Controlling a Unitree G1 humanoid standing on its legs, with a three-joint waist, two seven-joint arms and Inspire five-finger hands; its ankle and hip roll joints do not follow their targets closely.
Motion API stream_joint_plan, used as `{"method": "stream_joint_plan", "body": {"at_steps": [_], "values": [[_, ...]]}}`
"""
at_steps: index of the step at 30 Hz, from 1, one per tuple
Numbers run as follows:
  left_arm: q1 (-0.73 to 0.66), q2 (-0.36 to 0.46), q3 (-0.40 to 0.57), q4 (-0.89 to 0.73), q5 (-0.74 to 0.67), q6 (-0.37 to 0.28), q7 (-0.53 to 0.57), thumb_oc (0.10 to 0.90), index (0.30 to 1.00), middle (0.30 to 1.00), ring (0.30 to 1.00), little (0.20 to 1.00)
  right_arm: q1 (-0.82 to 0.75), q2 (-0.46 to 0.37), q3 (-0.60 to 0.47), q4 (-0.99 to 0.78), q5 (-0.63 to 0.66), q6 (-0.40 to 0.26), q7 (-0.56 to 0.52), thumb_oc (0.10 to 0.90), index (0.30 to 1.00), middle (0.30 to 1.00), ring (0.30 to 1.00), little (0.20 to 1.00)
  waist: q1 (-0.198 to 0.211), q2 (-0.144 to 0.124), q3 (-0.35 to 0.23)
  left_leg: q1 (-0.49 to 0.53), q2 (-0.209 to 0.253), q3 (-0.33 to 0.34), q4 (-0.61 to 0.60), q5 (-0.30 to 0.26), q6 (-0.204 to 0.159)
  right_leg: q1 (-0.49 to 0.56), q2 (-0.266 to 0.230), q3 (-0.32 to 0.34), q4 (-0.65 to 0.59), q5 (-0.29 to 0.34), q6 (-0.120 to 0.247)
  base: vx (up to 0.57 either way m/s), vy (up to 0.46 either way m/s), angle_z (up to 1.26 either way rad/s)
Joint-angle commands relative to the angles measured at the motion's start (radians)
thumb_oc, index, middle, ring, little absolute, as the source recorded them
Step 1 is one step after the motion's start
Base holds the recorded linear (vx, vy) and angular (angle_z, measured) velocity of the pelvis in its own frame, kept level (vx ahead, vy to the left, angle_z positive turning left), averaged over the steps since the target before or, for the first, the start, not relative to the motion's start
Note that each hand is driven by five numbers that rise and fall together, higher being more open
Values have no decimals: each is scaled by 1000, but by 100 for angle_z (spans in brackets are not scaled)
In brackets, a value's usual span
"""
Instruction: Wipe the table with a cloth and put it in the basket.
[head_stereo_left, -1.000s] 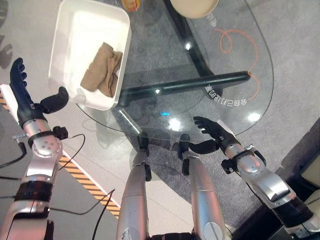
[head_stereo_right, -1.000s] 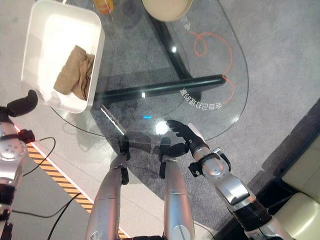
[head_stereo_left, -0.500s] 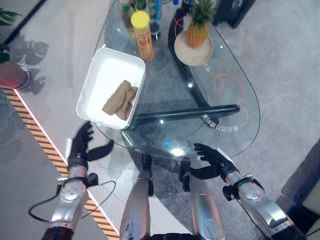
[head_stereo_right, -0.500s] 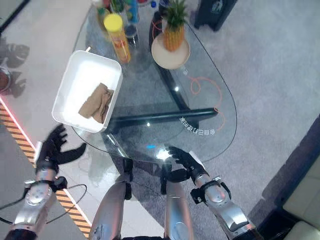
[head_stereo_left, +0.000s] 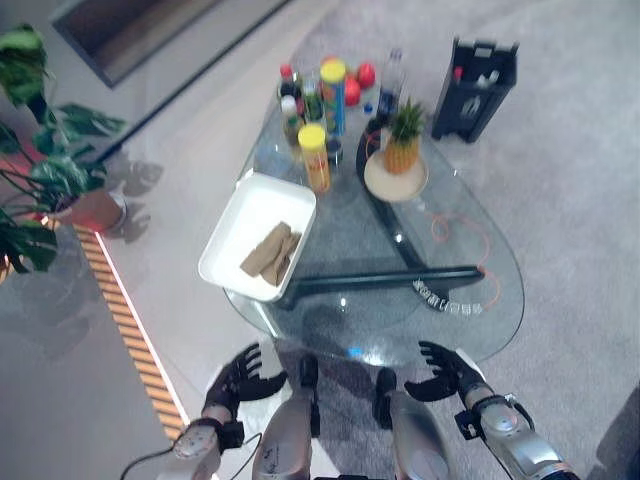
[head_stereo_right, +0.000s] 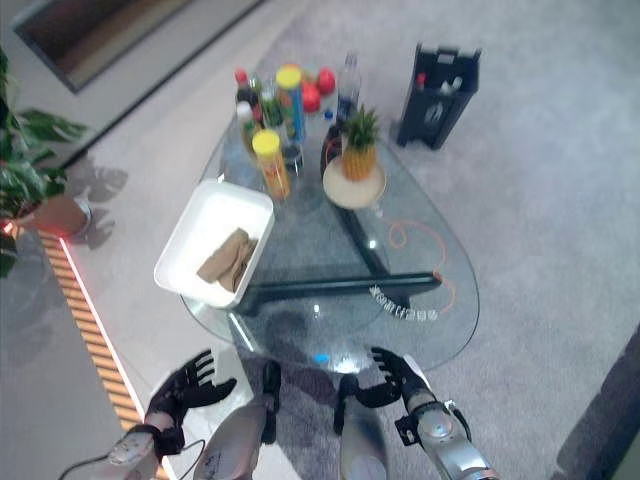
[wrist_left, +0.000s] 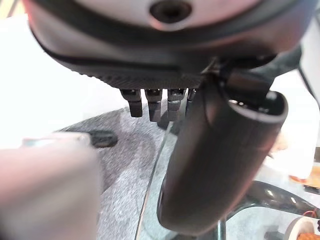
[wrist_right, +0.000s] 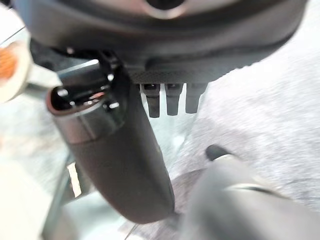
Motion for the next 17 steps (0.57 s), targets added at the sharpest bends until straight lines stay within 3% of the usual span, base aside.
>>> {"method": "stream_joint_plan", "body": {"at_steps": [1,8,17], "values": [[-36,10,23,100,6,6,39,800,900,900,900,900,-30,47,35,58,-1,-1,-37,800,900,900,900,900,-5,-56,-48,58,-67,-11,59,-121,12,167,43,-26,-249,116,13,41,-32,1],[-90,-69,41,370,-51,11,74,800,900,900,900,900,-62,131,16,349,45,-29,-26,800,900,900,900,900,-11,-51,-116,120,-53,-16,20,-126,17,224,51,-1,-291,122,13,39,-3,-3],[-123,-107,81,529,-28,-12,98,800,900,900,900,900,-91,190,-48,604,122,-9,48,800,900,900,900,900,-4,-41,-169,180,-41,-10,-54,-115,16,274,45,3,-369,159,27,32,29,-4]]}}
